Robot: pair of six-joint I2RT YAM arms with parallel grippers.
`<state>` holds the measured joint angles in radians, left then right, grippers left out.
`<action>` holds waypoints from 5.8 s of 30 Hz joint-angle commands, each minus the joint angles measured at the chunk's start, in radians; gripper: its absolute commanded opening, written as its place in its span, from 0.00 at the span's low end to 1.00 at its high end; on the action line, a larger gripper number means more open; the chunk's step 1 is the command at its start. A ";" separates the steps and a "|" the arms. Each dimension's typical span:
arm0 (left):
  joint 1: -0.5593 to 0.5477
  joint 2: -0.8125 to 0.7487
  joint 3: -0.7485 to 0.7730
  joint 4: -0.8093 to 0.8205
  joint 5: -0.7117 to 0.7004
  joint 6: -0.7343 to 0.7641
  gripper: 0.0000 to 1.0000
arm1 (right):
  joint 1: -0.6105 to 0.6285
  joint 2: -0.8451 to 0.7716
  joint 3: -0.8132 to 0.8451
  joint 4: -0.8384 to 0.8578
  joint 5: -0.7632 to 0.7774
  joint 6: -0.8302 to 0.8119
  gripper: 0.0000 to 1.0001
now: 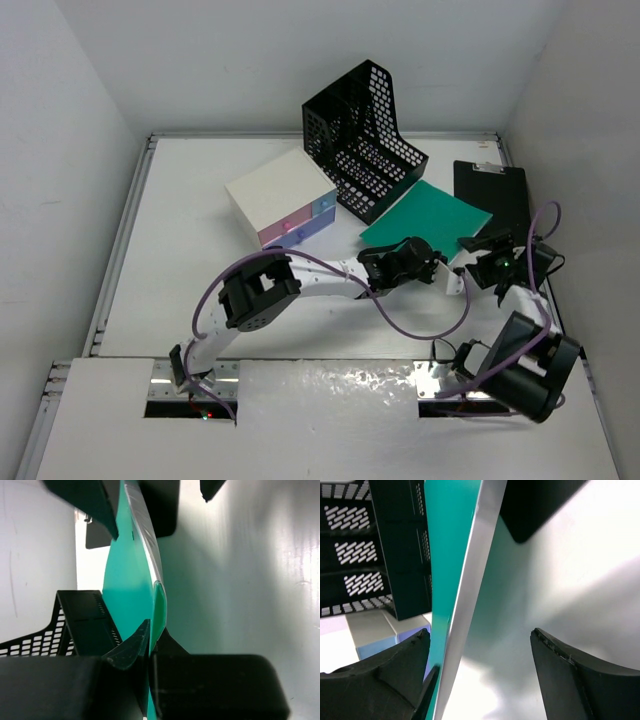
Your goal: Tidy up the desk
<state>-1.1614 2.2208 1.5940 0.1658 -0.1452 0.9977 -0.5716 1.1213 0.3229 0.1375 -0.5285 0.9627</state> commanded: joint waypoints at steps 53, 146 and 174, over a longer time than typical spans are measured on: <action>0.546 -0.489 0.477 -0.614 0.102 -0.718 1.00 | 0.019 -0.304 0.683 -0.225 0.005 -0.478 0.00; 0.759 0.006 0.658 -0.581 0.275 -0.607 0.25 | 0.704 0.113 0.723 0.490 0.243 -0.912 0.00; 0.677 -0.084 0.529 -0.555 -0.068 -1.081 1.00 | 0.701 0.091 0.642 0.413 0.318 -0.877 0.00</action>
<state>-0.4686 2.1136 2.1166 -0.3965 -0.1326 -0.0345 0.1329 1.2629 0.9684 0.4458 -0.2325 0.0692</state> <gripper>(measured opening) 0.996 0.113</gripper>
